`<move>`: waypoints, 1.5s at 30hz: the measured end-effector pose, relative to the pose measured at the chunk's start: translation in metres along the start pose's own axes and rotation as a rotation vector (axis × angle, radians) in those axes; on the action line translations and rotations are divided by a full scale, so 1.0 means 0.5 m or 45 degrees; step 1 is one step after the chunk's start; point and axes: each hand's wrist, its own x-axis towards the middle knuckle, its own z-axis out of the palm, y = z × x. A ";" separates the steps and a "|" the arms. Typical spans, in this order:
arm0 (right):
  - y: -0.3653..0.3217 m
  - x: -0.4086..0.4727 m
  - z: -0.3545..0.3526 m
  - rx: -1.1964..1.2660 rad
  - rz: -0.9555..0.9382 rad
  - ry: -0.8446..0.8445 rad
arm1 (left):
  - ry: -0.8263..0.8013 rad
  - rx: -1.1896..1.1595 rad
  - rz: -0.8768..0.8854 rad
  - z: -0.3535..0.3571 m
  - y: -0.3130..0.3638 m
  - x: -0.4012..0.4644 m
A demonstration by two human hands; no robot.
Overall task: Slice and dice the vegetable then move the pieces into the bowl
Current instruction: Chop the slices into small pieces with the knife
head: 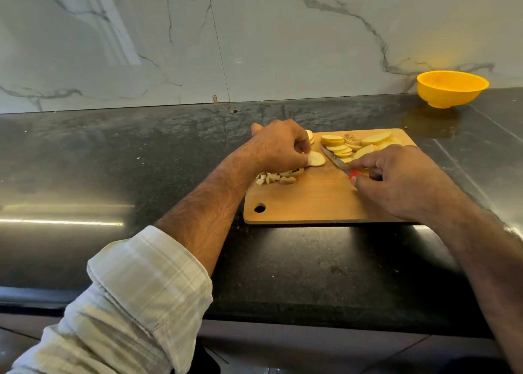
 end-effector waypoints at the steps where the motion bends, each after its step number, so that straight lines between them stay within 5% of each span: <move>1: 0.000 -0.001 -0.001 -0.009 0.006 -0.007 | -0.022 -0.019 0.020 -0.001 0.003 -0.002; 13: -0.046 -0.043 0.003 -0.215 0.072 -0.161 | -0.020 -0.113 0.101 0.001 0.012 -0.007; 18: -0.073 -0.090 -0.008 -0.336 0.033 0.003 | -0.035 -0.116 0.127 -0.003 0.015 -0.011; 34: -0.135 -0.091 0.009 -0.338 0.131 -0.290 | -0.088 -0.080 0.160 -0.011 0.032 -0.023; 45: -0.105 -0.085 0.022 -0.277 0.031 -0.100 | -0.084 -0.056 0.130 -0.014 0.024 -0.027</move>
